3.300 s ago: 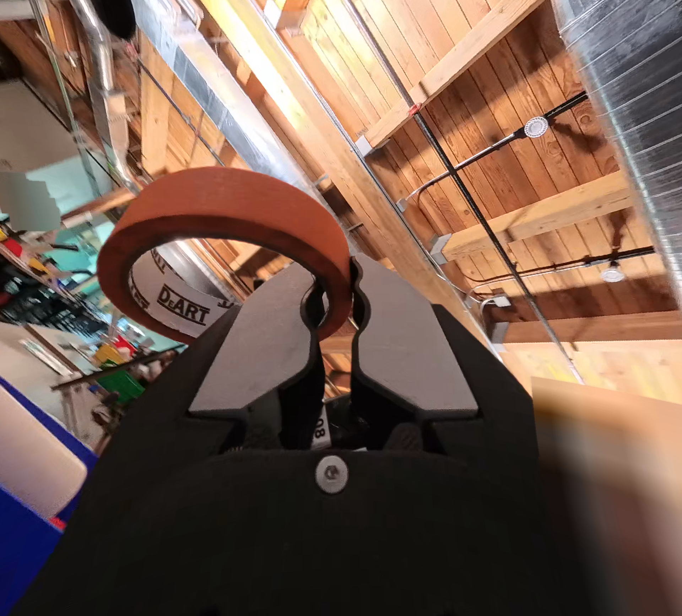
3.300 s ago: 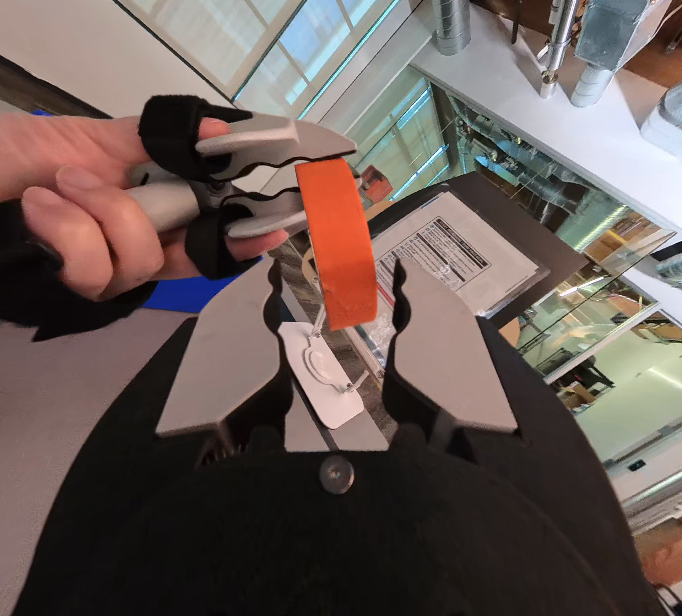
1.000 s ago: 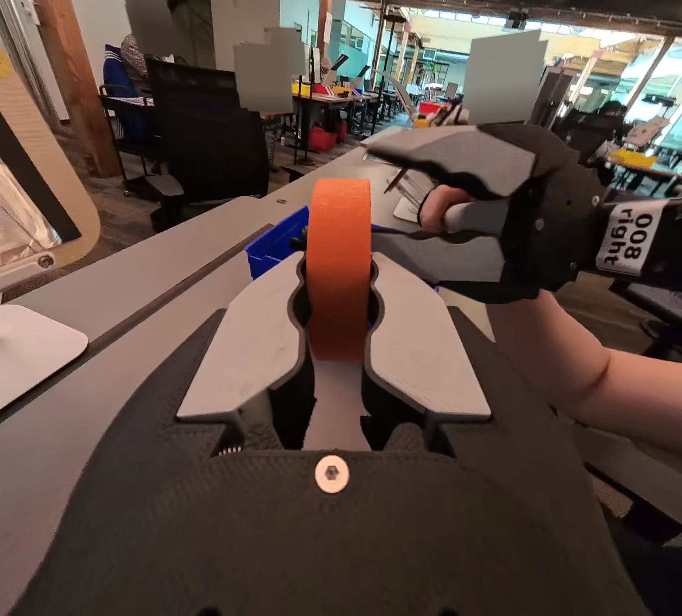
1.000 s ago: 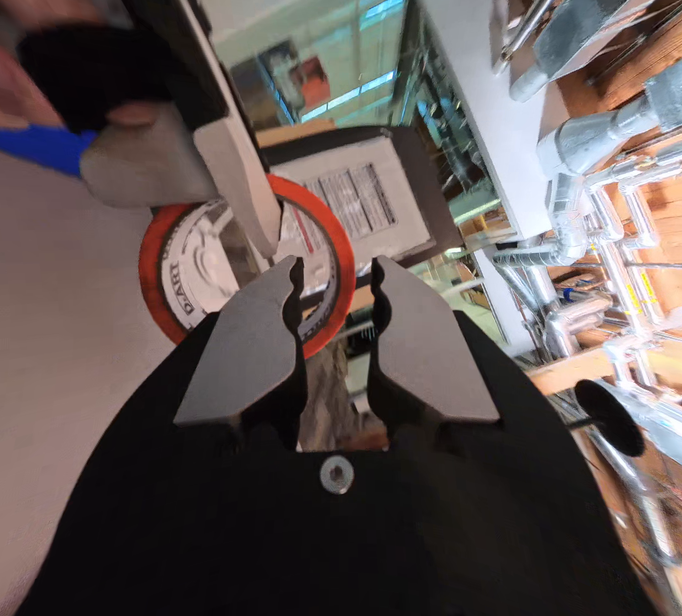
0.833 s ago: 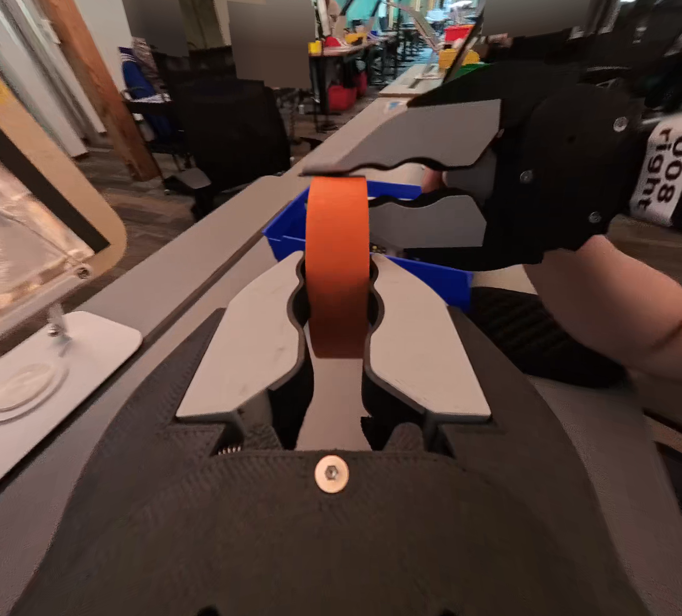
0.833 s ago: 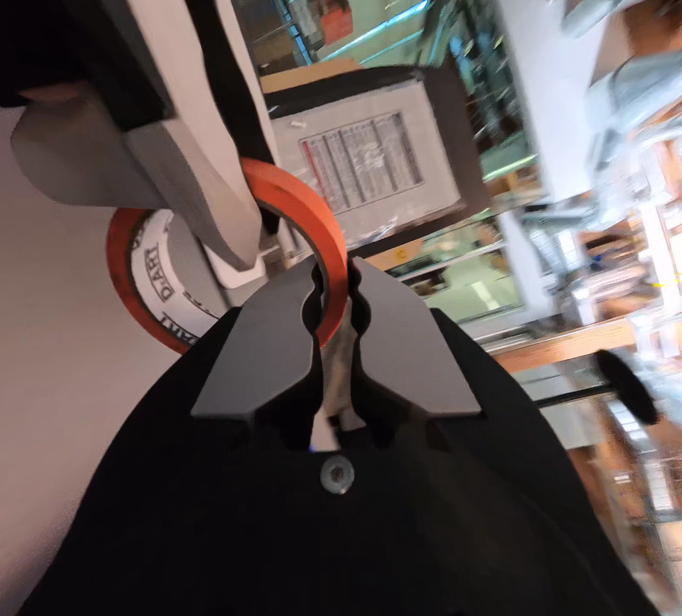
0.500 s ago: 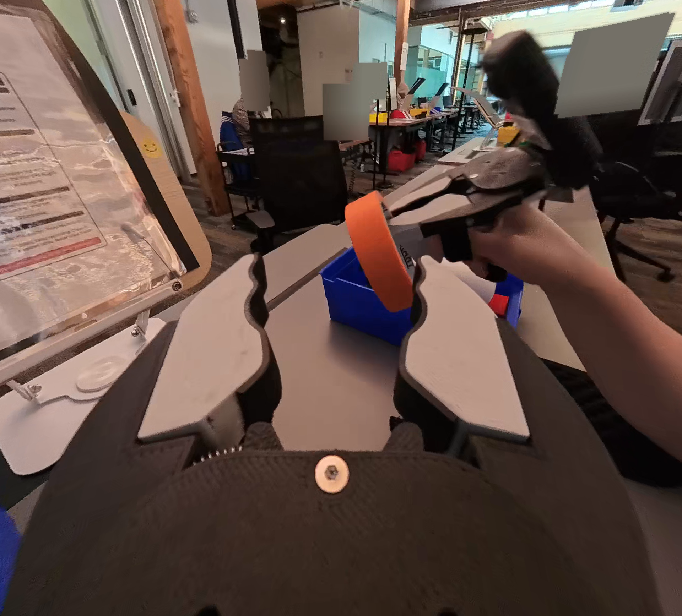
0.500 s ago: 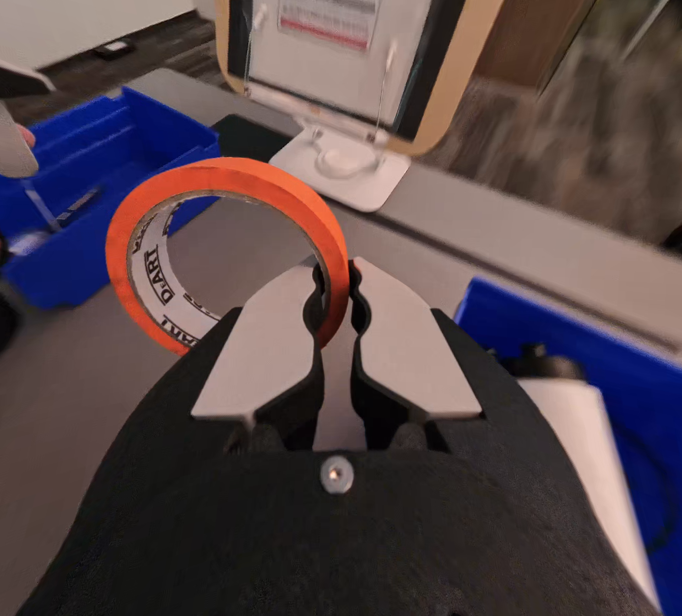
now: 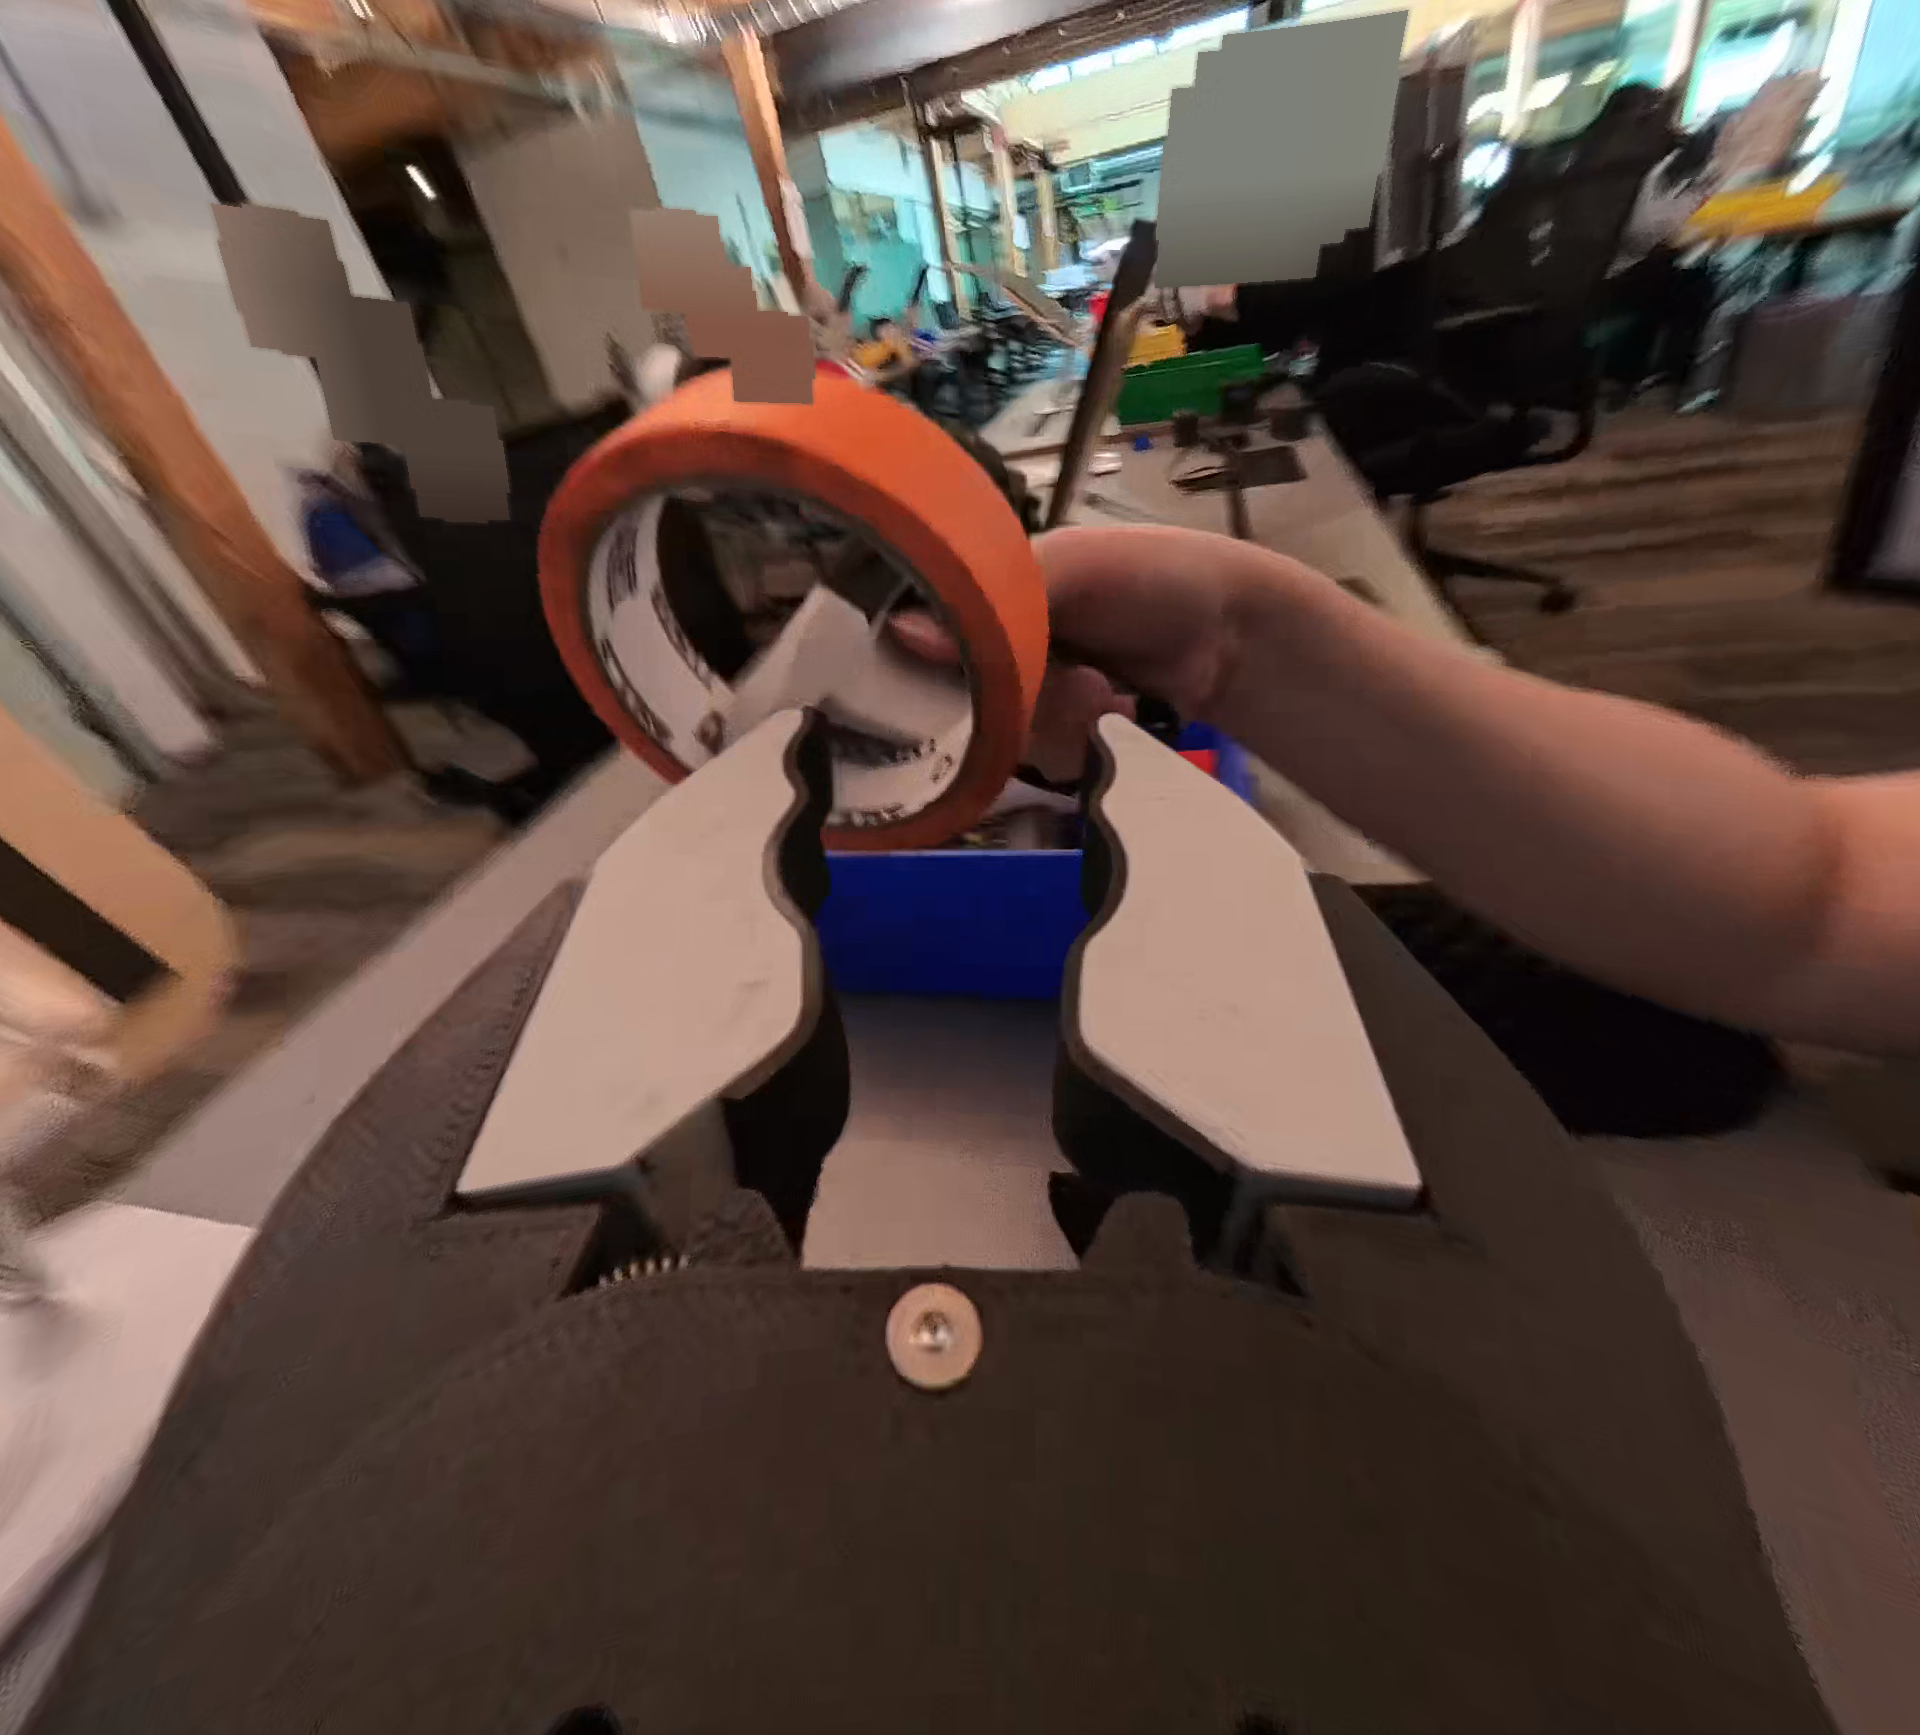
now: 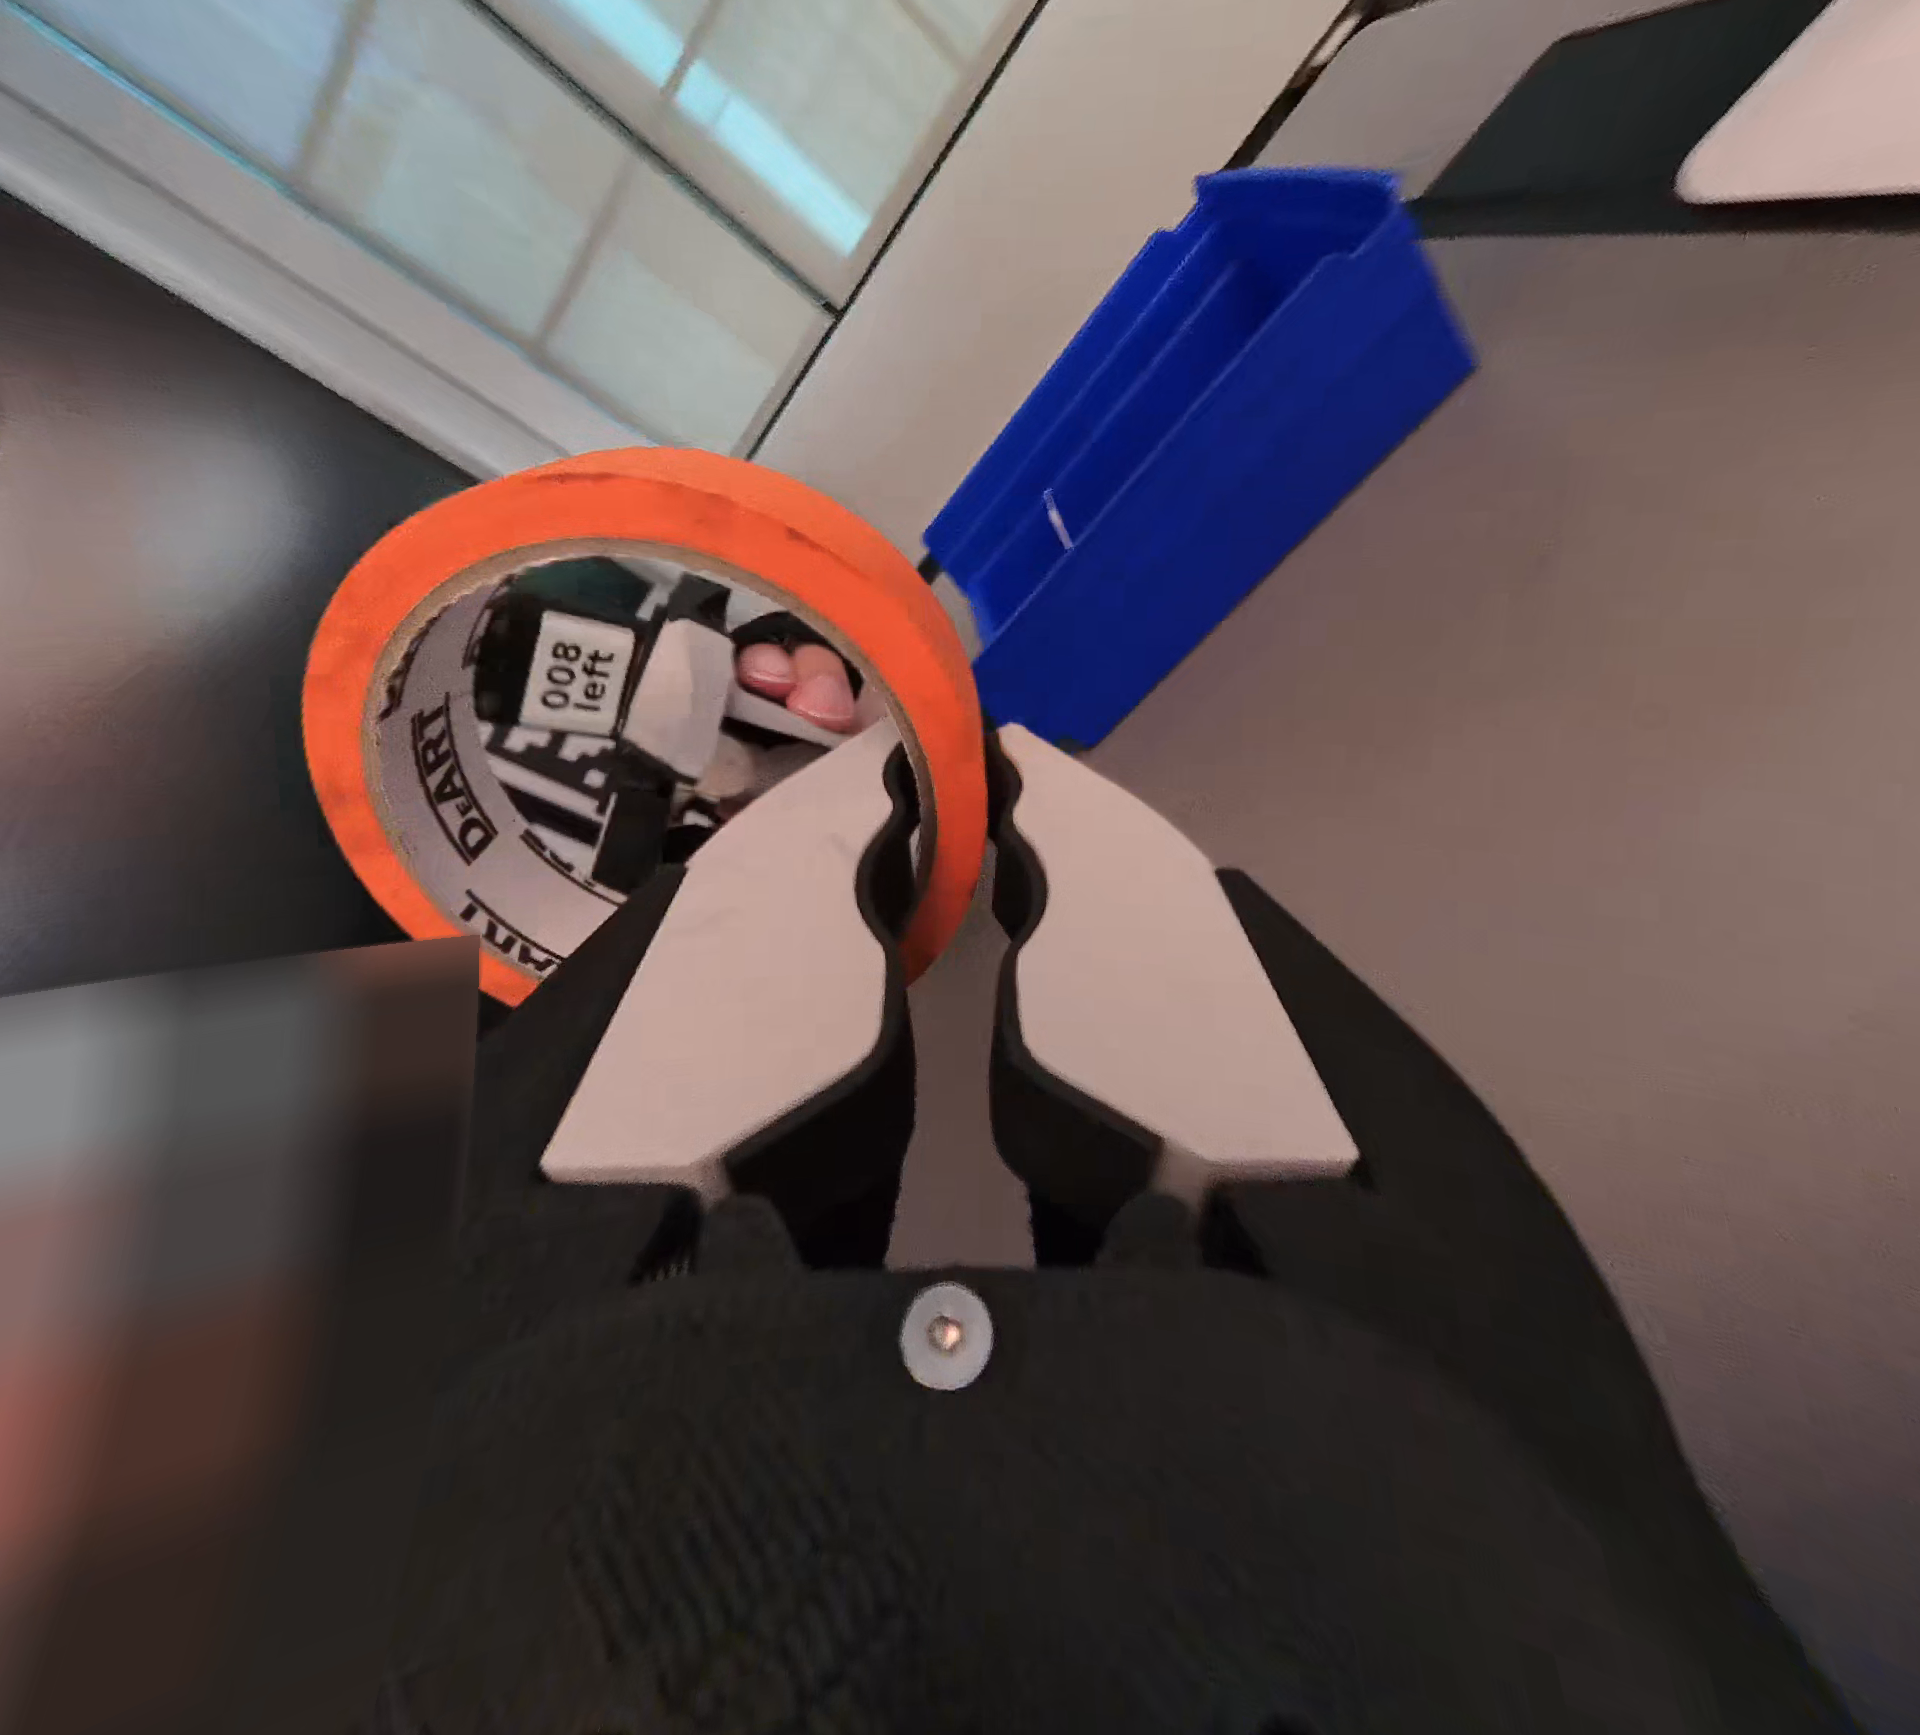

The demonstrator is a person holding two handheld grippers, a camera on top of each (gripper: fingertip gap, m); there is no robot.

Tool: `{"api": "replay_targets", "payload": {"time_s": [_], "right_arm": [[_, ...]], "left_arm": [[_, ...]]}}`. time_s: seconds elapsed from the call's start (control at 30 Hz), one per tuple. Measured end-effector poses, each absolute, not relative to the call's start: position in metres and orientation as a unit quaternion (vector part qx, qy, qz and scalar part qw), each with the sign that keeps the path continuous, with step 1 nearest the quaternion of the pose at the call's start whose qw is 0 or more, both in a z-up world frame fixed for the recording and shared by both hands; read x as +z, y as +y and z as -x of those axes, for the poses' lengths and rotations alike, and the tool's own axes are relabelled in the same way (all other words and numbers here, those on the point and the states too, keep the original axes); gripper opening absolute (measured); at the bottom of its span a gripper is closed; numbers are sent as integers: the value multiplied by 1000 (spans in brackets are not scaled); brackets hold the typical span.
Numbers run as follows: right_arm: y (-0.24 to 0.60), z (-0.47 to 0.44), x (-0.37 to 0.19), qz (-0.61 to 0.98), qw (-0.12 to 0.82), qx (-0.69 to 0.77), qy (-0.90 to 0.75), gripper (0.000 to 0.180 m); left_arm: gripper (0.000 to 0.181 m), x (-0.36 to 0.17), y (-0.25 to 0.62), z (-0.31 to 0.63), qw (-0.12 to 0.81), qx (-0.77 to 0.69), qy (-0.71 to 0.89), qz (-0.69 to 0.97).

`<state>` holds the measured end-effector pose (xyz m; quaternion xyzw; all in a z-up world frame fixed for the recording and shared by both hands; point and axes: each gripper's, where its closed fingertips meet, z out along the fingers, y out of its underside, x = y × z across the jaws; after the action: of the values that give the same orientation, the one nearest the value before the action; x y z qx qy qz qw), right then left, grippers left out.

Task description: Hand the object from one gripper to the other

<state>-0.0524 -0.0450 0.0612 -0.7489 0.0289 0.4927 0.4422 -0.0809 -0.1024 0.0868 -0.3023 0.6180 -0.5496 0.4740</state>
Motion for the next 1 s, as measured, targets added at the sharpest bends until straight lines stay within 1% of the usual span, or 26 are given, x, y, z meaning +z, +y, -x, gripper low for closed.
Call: {"api": "replay_targets", "payload": {"time_s": [0.07,0.1,0.17,0.2,0.23,0.27,0.3,0.37,0.47,0.53,0.57,0.63,0.7,0.77,0.9,1.0], "right_arm": [[-42,67,59,740,423,523,17,11],[-41,73,56,738,415,531,13,11],[-36,81,51,743,414,526,1,11],[-34,84,53,738,420,527,-8,11],[-34,86,56,730,428,533,-16,16],[-33,85,60,723,440,533,-19,31],[-31,80,63,722,456,520,-18,44],[-27,64,70,724,520,452,-28,51],[-26,27,89,720,636,272,-56,56],[-35,15,118,663,730,134,-98,62],[-43,16,133,625,769,70,-116,62],[-57,26,151,565,810,-49,-151,62],[-62,51,155,531,808,-144,-212,62],[-62,80,151,502,799,-198,-265,62],[-41,118,126,522,765,-215,-309,60],[-24,115,110,545,725,-291,-304,58]], "left_arm": [[40,86,-105,84,547,-483,636,250],[37,83,-108,84,567,-454,646,234],[28,80,-107,81,590,-414,653,231],[28,79,-108,81,589,-412,655,232],[22,78,-109,81,579,-419,658,237],[16,79,-108,80,566,-433,655,252],[13,84,-105,81,551,-459,641,273],[11,104,-95,88,504,-547,591,311],[10,138,-64,104,409,-678,486,370],[10,154,-37,116,357,-744,404,395],[10,159,-25,120,323,-772,368,405],[10,164,-11,126,243,-823,308,411],[10,167,-4,130,171,-866,255,396],[10,165,-1,128,124,-888,217,386],[9,153,-8,117,94,-891,194,400],[10,156,-19,118,47,-906,182,381]]}}
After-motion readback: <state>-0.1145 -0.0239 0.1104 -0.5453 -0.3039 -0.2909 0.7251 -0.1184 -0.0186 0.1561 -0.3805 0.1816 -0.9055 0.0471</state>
